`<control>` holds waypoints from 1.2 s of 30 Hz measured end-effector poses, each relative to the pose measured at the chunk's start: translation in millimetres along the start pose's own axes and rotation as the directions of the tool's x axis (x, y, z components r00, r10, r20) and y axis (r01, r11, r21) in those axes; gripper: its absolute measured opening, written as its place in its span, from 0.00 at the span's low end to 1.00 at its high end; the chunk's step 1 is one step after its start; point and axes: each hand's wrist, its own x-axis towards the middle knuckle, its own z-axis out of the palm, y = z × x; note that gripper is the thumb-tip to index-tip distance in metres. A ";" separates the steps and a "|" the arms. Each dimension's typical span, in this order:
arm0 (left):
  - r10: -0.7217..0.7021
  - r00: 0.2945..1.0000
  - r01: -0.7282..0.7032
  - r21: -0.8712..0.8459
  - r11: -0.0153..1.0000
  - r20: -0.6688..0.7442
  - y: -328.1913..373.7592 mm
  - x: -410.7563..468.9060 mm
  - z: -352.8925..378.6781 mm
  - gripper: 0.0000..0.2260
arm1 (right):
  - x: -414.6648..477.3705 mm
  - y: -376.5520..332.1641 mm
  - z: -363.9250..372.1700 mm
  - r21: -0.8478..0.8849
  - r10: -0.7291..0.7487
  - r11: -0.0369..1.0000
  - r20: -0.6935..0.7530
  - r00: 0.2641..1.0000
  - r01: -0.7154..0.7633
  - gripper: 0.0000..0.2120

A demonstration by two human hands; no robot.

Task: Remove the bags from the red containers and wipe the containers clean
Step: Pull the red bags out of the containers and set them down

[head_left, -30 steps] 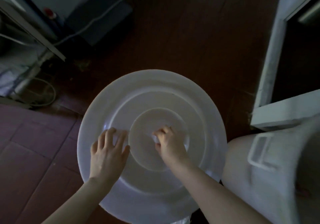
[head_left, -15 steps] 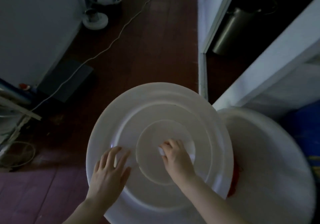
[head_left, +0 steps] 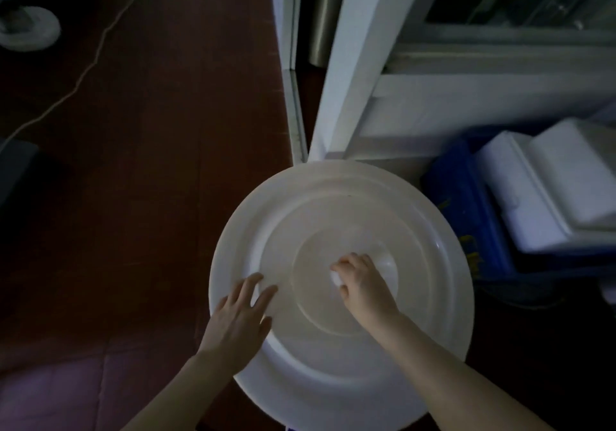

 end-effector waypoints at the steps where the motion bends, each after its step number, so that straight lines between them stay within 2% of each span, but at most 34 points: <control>1: 0.007 1.000 -0.007 0.009 1.000 0.023 7.0 10.3 3.9 0.26 | 1.2 12.6 2.3 -0.004 0.012 1.000 0.011 1.000 -0.012 0.15; 12: -0.043 0.966 0.015 0.113 0.993 0.253 32.5 63.1 45.2 0.29 | 16.2 85.5 32.0 0.108 0.154 0.981 0.060 0.986 -0.159 0.13; 22: -0.194 0.952 0.159 0.157 0.975 0.239 22.0 69.7 58.0 0.28 | 23.3 79.4 48.0 0.115 0.105 0.986 0.138 0.985 -0.121 0.11; 27: -0.184 0.940 0.156 0.119 0.981 0.286 15.9 64.0 56.8 0.30 | 16.0 75.8 53.5 0.143 0.154 0.975 0.123 0.980 -0.171 0.10; 36: -0.168 0.943 0.143 0.105 0.984 0.289 17.3 65.4 57.4 0.30 | 11.8 78.4 55.1 0.121 0.148 0.980 0.088 0.985 -0.158 0.10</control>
